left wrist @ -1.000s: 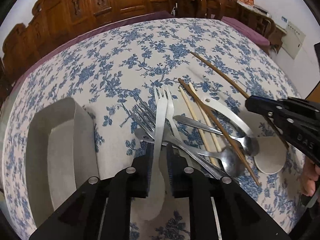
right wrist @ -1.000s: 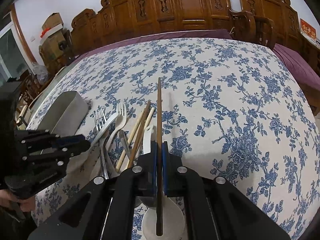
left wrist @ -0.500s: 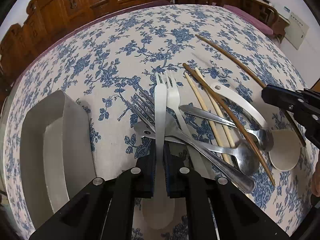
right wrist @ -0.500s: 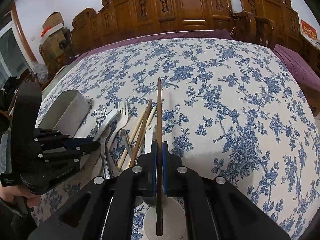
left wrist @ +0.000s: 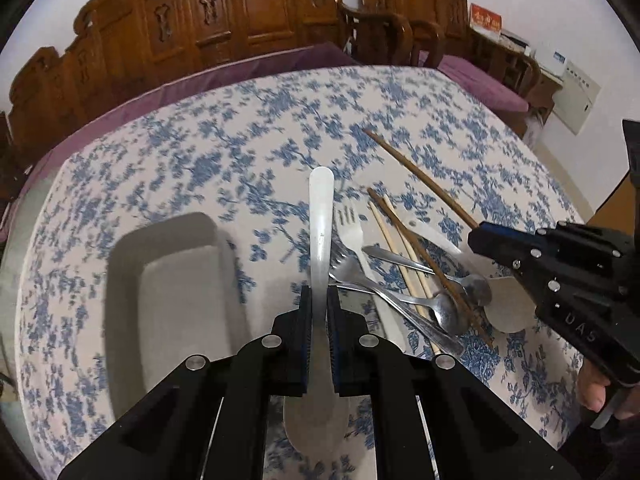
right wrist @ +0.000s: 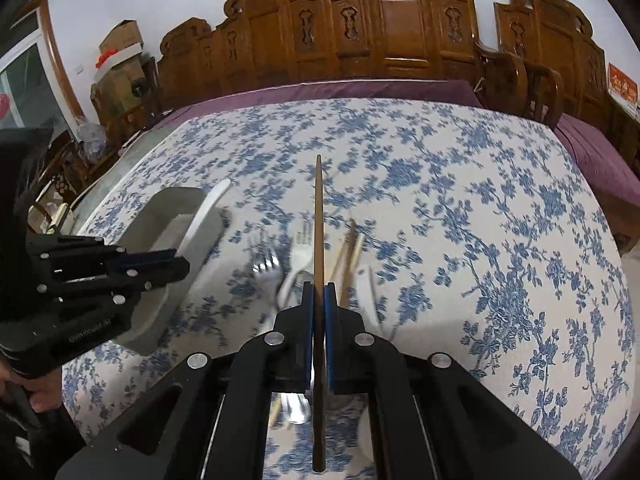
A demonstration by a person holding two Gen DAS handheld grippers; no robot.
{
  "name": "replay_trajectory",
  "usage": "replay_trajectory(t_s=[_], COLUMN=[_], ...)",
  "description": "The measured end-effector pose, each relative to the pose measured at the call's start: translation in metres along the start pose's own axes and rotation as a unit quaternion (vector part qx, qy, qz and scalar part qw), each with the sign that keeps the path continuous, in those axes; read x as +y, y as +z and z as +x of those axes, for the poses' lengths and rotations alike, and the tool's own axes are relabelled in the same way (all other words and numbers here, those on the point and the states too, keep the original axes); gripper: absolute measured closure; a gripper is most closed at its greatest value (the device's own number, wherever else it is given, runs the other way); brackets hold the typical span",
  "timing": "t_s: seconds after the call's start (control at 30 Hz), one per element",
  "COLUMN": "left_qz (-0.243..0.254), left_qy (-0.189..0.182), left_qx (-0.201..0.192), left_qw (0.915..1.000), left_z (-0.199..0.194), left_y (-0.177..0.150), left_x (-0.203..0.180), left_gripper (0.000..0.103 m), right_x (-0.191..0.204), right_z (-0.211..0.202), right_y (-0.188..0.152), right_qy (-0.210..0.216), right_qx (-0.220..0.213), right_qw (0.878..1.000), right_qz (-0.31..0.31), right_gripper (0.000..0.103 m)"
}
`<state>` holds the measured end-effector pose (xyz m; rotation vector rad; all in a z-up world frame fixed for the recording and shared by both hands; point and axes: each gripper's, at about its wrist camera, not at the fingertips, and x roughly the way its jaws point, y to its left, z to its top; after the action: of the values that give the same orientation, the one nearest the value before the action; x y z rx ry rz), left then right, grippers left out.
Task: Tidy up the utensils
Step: 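Carry the white spoon in the left tool and chopstick in the right tool over the grey tray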
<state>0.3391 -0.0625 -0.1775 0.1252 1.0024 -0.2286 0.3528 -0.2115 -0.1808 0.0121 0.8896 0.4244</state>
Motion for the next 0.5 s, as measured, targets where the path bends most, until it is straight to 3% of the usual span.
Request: replay_trajectory(t_s=[0.5], left_qz=[-0.046], left_qy=[0.008], left_qx=[-0.014], left_qw=[0.9988], left_z=[-0.019], left_y=[-0.018], left_x=[0.074], left_gripper=[0.096], right_x=[0.081], right_z=[-0.001], right_y=[0.018], right_qy=[0.024], right_qx=[-0.001], right_qw=[0.999], right_qz=[-0.029], right_gripper=[0.097])
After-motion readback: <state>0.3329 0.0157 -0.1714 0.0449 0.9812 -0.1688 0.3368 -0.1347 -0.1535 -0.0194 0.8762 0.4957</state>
